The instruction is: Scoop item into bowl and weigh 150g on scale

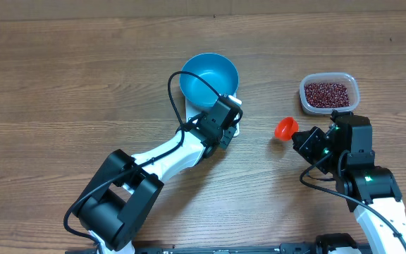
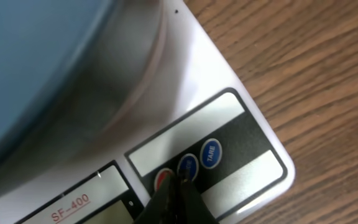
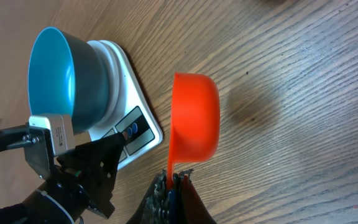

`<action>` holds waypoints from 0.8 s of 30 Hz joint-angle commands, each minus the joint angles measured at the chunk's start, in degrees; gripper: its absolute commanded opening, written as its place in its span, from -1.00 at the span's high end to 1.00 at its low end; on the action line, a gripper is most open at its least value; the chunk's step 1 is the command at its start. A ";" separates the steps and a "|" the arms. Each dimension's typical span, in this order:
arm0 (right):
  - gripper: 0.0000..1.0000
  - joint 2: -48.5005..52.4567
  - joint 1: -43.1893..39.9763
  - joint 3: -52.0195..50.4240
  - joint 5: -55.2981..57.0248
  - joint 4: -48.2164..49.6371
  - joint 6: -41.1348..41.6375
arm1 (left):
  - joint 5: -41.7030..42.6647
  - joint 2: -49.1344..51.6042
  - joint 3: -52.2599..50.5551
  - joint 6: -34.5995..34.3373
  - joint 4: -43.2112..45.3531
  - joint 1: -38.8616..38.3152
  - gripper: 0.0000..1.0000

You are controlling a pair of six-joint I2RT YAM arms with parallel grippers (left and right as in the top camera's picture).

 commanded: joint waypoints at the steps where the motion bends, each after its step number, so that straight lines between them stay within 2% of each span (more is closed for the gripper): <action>1: 0.93 -0.61 0.20 1.66 0.81 0.46 -0.44 | -1.84 1.66 -0.26 1.03 0.24 -0.61 0.92; 24: 0.92 -0.61 0.20 1.66 0.81 0.48 -0.44 | -2.99 2.40 -0.26 0.81 0.90 -0.63 0.92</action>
